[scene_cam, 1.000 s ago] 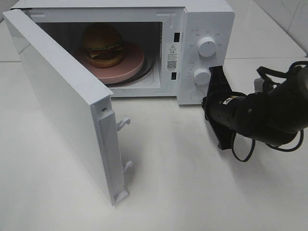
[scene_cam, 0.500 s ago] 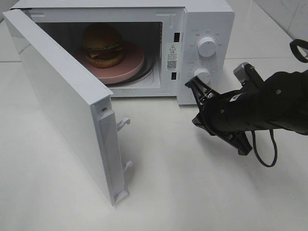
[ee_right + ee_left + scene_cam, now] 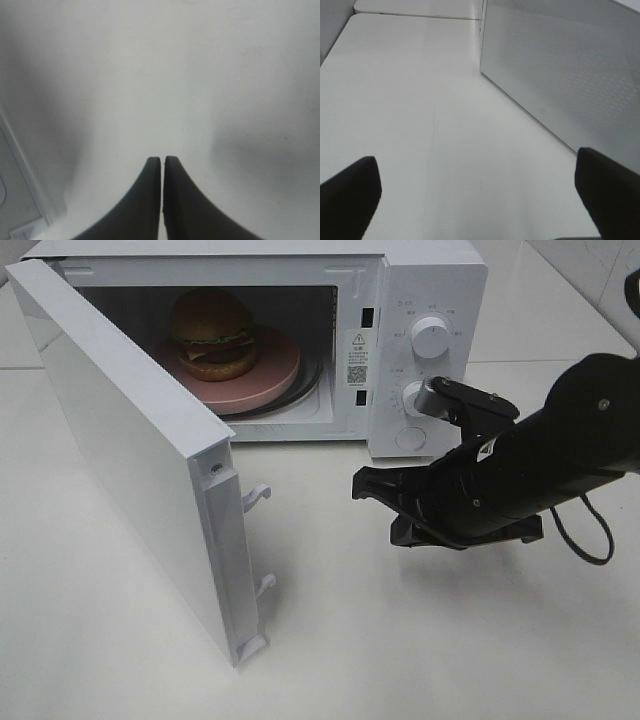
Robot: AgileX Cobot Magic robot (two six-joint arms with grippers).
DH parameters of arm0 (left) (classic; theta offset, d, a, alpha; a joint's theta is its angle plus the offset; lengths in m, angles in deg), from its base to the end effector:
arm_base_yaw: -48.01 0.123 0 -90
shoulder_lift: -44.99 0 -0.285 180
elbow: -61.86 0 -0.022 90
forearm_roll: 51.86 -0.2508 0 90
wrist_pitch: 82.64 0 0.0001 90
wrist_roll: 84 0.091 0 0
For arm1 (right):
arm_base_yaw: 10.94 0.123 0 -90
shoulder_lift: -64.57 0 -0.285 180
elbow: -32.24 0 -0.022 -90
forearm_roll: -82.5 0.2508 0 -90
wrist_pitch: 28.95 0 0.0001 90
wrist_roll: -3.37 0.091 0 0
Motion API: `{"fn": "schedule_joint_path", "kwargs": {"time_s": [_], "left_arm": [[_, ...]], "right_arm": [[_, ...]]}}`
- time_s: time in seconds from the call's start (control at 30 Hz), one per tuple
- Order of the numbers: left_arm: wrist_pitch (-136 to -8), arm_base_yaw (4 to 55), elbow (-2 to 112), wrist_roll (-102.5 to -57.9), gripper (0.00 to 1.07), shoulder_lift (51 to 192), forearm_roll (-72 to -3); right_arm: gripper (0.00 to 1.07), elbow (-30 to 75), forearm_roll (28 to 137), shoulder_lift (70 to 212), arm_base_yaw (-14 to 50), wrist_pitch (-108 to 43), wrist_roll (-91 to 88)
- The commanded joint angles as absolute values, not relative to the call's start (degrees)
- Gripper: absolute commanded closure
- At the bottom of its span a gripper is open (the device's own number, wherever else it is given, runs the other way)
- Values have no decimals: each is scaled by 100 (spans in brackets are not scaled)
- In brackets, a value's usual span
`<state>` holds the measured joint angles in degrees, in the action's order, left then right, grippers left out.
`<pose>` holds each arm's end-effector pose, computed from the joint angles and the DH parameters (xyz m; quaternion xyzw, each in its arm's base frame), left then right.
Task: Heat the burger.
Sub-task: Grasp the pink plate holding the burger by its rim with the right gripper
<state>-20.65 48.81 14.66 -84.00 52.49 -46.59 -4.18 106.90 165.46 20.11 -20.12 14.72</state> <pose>-0.0094 -0.0075 0.2824 -0.0030 0.8503 -0.0422 0.5246 0.2468 0.1554 0.1587 0.0276 0.9538 0.1886 0.2322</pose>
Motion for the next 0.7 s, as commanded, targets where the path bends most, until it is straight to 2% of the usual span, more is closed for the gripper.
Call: {"fn": "schedule_joint_path", "kwargs": {"time_s": [0.03, 0.1, 0.3, 0.37, 0.7], "left_arm": [[-2133, 4893, 1443, -8434, 7, 5226, -4653], [-2133, 4893, 1443, -8434, 7, 5226, -4653], [-2133, 4893, 1443, -8434, 7, 5226, -4653], [-2133, 4893, 1443, -8434, 7, 5226, -4653], [-2133, 4893, 1443, -8434, 7, 5226, -4653]], "right_arm": [[104, -223, 10221, 16432, 1983, -1485, 1197], [104, 81, 9762, 16426, 1983, -689, 652], [102, 356, 9327, 16426, 1983, 33, -287], [101, 533, 9103, 16426, 1983, 526, -1181], [99, 682, 8994, 16426, 1983, 1024, -4086]]}}
